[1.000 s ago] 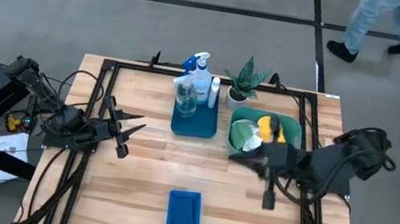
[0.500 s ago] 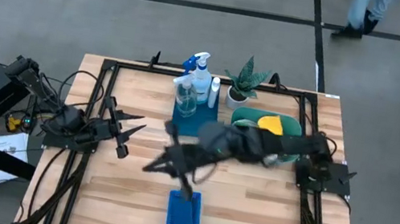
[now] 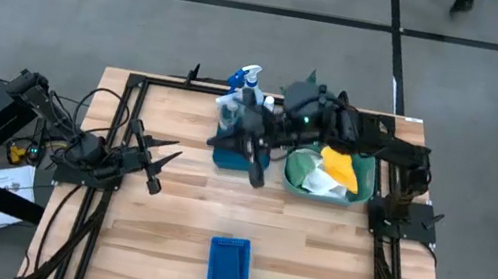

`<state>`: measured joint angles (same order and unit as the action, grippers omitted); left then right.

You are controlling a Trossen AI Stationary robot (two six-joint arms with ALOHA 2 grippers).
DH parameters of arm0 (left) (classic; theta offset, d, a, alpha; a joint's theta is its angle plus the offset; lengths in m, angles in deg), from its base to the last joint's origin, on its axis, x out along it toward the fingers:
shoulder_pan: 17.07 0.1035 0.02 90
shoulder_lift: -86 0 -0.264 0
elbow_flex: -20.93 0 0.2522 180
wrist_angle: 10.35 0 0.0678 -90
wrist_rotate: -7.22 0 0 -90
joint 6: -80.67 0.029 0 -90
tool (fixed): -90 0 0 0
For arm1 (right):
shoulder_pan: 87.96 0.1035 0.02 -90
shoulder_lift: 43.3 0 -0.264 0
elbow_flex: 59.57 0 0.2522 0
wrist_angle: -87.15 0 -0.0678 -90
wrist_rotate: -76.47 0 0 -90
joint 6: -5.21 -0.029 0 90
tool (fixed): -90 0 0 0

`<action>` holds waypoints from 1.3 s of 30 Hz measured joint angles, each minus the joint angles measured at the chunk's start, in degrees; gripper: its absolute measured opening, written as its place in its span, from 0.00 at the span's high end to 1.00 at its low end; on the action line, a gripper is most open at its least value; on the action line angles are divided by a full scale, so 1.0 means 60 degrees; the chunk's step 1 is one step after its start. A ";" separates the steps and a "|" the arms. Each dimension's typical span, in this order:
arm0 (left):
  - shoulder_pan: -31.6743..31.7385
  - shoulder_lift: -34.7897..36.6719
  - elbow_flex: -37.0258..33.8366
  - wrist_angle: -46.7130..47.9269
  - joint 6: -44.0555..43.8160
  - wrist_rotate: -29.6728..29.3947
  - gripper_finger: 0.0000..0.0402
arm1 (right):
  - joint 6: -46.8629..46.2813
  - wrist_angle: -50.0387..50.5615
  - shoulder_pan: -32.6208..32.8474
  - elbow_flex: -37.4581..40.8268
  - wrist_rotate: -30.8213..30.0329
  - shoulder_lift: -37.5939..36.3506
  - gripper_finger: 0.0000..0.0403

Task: Pick & Place Kitchen Items
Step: Return to Home Position

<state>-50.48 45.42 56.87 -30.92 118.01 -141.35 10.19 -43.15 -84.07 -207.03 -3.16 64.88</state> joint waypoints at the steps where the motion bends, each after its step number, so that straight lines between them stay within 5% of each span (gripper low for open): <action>1: 0.0000 0.0000 0.0000 0.0000 0.0000 0.0000 0.73 | -0.0067 0.0001 -0.0091 0.0012 -0.0009 -0.0028 1.00; 7: 0.0000 0.0007 -0.0004 -0.0322 0.0004 -0.0094 0.73 | 0.0264 -0.0772 0.0130 0.0020 -0.0237 -0.0517 1.00; 13: 0.0000 0.0004 -0.0004 -0.0291 0.0007 -0.0091 0.73 | 0.1233 -0.1944 0.0792 0.0011 -0.2930 -0.0691 1.00; 34: 0.0000 0.0002 -0.0006 -0.0328 0.0007 -0.0088 0.73 | 0.1854 -0.1034 0.1989 0.0037 -0.2445 0.0579 1.00; 39: 0.0000 0.0000 -0.0007 -0.0287 0.0007 -0.0088 0.73 | 0.1945 -0.3520 0.1688 0.1643 -0.2376 0.0158 1.00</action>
<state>-50.48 45.42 56.82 -32.64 118.06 -141.87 21.86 -64.27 -73.94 -197.18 -17.41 65.83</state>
